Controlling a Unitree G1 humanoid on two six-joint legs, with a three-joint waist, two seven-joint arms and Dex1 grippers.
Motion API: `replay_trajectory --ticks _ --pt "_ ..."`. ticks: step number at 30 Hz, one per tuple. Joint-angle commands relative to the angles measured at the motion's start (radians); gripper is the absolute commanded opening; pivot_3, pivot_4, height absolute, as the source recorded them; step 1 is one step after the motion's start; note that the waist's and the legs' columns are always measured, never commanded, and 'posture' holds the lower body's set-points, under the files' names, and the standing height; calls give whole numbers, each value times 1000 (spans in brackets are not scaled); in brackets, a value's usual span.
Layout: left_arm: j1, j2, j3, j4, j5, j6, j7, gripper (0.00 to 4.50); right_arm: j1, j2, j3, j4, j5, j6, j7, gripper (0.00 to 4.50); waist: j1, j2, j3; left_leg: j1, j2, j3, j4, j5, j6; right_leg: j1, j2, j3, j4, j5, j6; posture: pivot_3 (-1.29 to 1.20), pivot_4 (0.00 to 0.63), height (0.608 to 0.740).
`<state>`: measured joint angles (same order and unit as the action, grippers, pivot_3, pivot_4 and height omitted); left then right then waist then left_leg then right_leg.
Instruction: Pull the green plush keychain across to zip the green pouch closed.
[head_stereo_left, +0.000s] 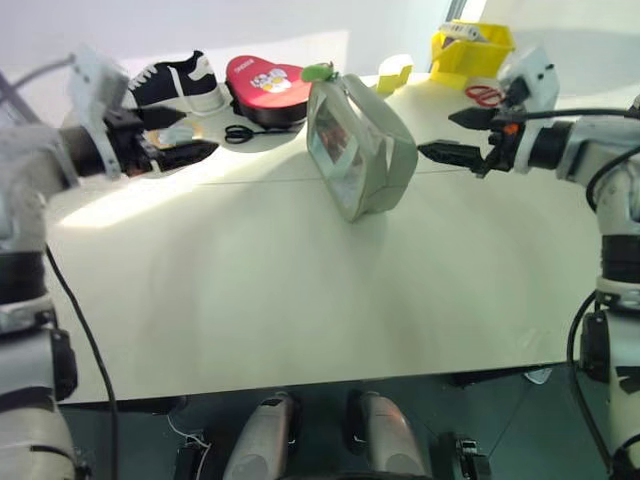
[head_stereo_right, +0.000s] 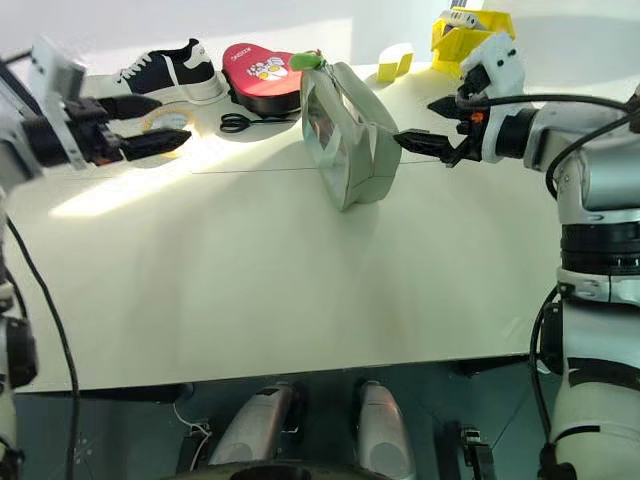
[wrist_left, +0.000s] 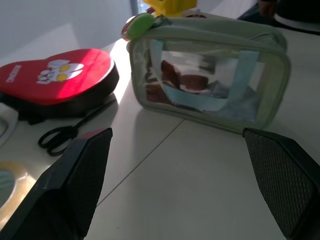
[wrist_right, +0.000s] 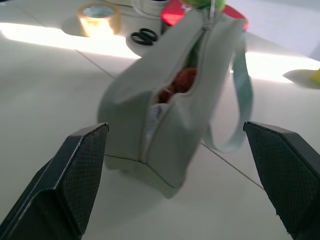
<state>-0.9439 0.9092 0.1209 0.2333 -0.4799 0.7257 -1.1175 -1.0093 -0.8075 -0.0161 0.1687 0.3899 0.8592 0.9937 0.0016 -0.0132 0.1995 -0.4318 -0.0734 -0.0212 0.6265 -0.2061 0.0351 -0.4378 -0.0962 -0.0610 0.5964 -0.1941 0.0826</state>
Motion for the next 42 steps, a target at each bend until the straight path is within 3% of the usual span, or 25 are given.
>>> replay_trajectory --ticks 1,8,14,21,29,33,37,39,42 --pt "-63 36 -33 50 13 -33 -96 4446 -57 7 -26 -50 41 45 -5 4500 1 0 0 -2 0 0 0 0 0 -1 0 0 -1 0 0 0 150 740" --pt "-85 19 -58 56 41 -67 -114 4446 -66 25 -19 -68 24 33 -49 4500 10 0 0 -9 0 0 4 0 0 -7 0 0 0 2 2 0 150 740" --pt "-76 9 -40 14 40 -103 -103 4446 -201 166 63 17 -53 -8 -158 4500 -2 0 0 -10 0 0 4 1 -2 -9 0 1 1 4 2 0 150 740" --pt "-100 -13 -40 -102 33 -110 -88 4446 -325 373 166 298 -187 -101 -277 4500 -15 0 0 -10 0 0 4 3 -4 -10 1 2 5 5 1 0 150 740" --pt "-10 -15 -3 -282 -24 -37 -16 4446 -350 432 208 573 -314 -304 -300 4500 -17 0 0 -10 -2 0 4 6 -9 -12 1 3 9 6 2 0 150 740" --pt "12 -6 11 -305 -37 -27 9 4500 -371 453 205 615 -321 -344 -252 3243 -21 0 0 -10 -2 0 5 6 -9 -16 3 4 16 6 2 0 150 740" --pt "17 -3 11 -310 -41 -25 24 4500 -383 456 223 641 -353 -455 -205 1080 -21 0 0 -9 1 0 5 9 -13 -16 7 5 18 8 -1 0 150 740" --pt "22 3 18 -297 -39 -27 32 4500 -373 441 240 633 -372 -614 -129 93 -22 0 0 -9 2 0 5 10 -14 -16 8 5 18 8 -2 0 150 740" --pt "44 19 39 -288 -38 -26 44 4500 -342 394 241 608 -353 -848 67 40 -23 0 0 -9 2 0 5 10 -13 -17 9 4 18 8 -2 0 150 740"
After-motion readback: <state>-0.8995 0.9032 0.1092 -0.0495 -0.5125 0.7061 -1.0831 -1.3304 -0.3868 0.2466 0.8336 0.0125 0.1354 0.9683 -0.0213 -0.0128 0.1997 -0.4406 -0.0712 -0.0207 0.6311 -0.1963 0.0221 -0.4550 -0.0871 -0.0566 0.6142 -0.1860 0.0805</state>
